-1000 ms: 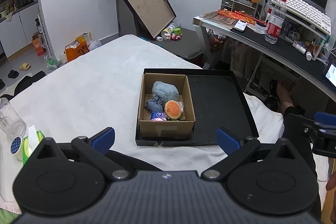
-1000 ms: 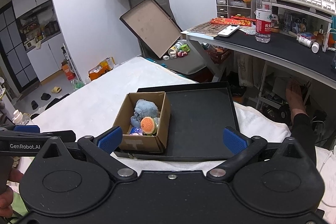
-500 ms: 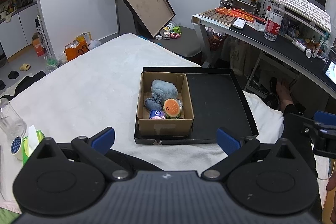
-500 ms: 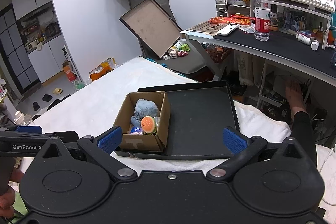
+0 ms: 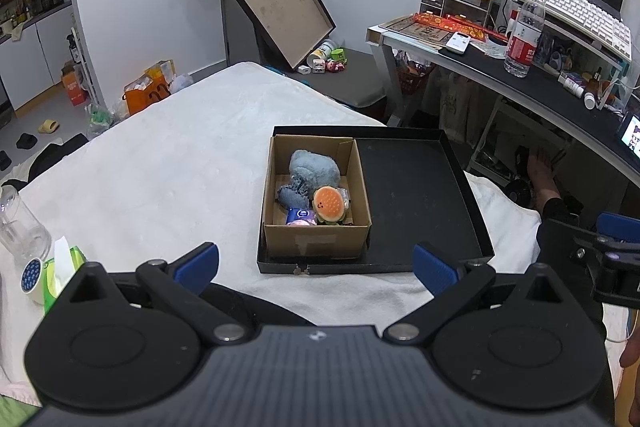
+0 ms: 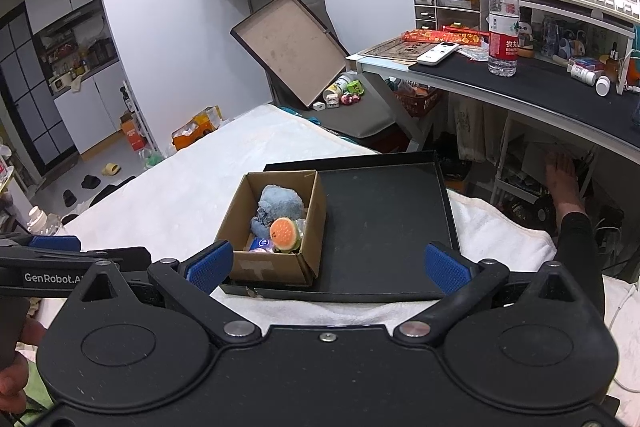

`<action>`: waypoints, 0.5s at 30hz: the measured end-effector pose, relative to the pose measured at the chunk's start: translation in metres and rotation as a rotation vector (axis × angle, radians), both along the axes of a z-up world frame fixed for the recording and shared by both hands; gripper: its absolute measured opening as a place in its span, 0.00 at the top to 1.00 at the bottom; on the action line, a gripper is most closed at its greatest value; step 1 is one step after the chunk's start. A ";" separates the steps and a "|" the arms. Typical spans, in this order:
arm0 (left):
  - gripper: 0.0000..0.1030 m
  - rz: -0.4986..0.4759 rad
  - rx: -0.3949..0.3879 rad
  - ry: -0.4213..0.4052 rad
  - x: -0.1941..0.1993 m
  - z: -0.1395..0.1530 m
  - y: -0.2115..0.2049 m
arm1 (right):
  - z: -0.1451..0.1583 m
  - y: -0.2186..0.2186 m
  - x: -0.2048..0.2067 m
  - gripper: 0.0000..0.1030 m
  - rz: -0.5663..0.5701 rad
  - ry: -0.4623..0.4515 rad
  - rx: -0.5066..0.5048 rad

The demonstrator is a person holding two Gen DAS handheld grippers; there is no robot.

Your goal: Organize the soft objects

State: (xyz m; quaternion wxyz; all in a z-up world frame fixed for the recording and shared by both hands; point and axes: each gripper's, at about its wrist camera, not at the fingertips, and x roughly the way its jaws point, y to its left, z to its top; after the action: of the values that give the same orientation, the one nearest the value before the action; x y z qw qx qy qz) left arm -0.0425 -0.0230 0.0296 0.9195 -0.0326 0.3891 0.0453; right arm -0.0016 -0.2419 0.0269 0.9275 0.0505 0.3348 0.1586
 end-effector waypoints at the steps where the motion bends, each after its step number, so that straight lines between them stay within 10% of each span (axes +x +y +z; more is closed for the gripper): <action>1: 0.01 0.000 -0.002 0.001 0.000 0.000 0.001 | 0.000 0.000 0.001 0.00 0.003 0.001 -0.002; 15: 0.01 0.004 -0.004 -0.006 -0.002 0.000 0.003 | 0.000 0.000 -0.002 0.00 0.006 -0.005 -0.004</action>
State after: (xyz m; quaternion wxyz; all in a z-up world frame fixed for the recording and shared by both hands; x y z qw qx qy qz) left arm -0.0447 -0.0202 0.0297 0.9204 -0.0354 0.3866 0.0461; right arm -0.0033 -0.2421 0.0267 0.9279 0.0475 0.3331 0.1607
